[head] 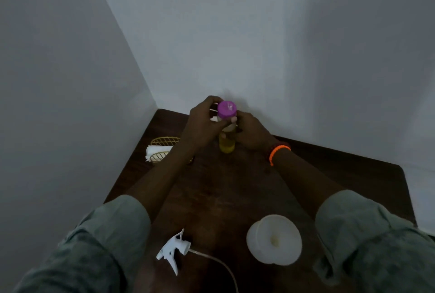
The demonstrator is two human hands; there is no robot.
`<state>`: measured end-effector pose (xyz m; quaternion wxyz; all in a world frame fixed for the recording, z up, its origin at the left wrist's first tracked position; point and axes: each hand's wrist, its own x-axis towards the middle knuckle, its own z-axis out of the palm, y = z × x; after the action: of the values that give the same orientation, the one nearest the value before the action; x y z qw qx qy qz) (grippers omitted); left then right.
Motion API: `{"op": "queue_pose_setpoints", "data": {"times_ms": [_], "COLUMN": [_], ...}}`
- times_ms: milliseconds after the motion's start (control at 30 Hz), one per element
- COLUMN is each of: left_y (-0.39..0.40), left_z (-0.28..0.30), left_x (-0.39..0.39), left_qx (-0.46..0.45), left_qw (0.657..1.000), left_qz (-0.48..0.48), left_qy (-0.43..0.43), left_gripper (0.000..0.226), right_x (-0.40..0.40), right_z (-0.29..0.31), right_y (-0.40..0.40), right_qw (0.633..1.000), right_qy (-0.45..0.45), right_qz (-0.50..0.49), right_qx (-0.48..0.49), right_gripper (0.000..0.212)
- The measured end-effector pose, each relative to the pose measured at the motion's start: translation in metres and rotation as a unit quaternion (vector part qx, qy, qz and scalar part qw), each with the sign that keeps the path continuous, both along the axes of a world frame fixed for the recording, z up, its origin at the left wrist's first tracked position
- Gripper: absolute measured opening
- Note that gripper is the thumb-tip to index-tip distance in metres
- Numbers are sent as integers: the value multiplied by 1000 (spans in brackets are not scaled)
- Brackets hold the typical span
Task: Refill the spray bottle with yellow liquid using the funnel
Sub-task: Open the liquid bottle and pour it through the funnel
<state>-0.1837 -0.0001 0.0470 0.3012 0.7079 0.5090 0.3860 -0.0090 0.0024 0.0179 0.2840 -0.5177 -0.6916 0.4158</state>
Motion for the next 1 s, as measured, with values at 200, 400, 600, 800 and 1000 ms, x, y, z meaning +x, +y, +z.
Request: {"op": "queue_pose_setpoints", "data": {"times_ms": [200,400,600,800,1000], "left_y": [-38,-70,-102,-134,-144], "left_z": [45,77,91,97,96], "left_x": [-10,-8,10,17,5], "left_qx": [-1,12,78,107,27], "left_qw": [997,994,996,991,994], "left_qz": [-76,-107,5,51,13], "left_qy": [1,-33,-50,-61,-110], "left_gripper": [59,54,55,51,66], "right_x": [4,4,0,9,10], "right_z": [39,72,86,95,94], "right_y": [-47,-85,-114,-128,-153], "right_qw": [999,998,991,986,991], "right_qy": [46,22,-21,-28,2], "right_qz": [6,-10,-68,-108,-81], "right_qx": [10,52,110,121,107], "right_gripper": [51,51,47,41,50]}}
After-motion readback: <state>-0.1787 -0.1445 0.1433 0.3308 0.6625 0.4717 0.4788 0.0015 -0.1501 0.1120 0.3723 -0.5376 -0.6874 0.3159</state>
